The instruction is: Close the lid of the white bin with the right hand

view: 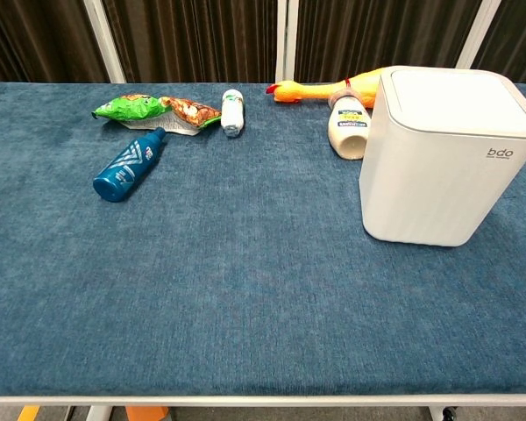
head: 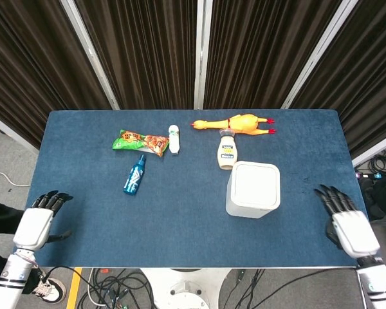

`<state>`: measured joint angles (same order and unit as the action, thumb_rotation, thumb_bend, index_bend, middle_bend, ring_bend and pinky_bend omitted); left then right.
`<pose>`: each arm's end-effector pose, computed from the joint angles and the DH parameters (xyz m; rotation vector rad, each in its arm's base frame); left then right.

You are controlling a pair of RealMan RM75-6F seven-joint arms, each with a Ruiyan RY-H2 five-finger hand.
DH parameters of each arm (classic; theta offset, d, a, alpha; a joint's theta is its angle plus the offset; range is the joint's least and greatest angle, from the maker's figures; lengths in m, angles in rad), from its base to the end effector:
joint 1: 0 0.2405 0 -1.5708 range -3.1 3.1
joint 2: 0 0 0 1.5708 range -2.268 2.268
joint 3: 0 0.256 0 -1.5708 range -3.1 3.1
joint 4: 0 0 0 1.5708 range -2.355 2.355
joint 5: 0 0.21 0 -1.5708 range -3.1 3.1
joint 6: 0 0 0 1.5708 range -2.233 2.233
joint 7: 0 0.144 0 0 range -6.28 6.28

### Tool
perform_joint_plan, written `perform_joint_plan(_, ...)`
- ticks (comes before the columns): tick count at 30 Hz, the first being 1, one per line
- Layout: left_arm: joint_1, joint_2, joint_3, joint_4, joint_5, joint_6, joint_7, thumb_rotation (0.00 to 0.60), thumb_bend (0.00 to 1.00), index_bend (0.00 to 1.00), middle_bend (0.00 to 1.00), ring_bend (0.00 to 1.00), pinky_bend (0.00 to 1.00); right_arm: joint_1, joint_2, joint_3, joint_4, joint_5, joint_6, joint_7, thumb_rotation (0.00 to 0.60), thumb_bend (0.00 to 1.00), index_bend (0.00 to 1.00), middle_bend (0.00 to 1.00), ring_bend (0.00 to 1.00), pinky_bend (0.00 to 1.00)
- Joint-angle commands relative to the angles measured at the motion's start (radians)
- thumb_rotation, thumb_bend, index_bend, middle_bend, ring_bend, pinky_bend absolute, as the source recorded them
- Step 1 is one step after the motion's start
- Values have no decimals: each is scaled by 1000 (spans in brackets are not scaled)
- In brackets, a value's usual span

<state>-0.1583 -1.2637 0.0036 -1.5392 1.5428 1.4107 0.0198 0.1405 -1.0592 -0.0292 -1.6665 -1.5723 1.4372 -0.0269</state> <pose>-0.2990 0.1908 0.0990 -1.5289 -0.9707 -0.9387 -0.2954 -0.1791 0.1526 1.5585 -0.9027 0.8740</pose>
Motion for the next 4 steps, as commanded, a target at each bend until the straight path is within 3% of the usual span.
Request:
perform_joint_plan(1, 2, -8, -2, 1, 2, 7, 3, 600, 0, 231, 203, 107, 180, -108, -252, 19, 333, 76, 145, -80, 600, 354, 0, 0, 0, 0)
perform_joint_plan(4, 4, -17, -1, 9, 6, 12, -12, 600, 0, 231, 203, 107, 181, -102, -275, 24, 355, 106, 90, -41, 600, 135, 0, 0, 0, 0)
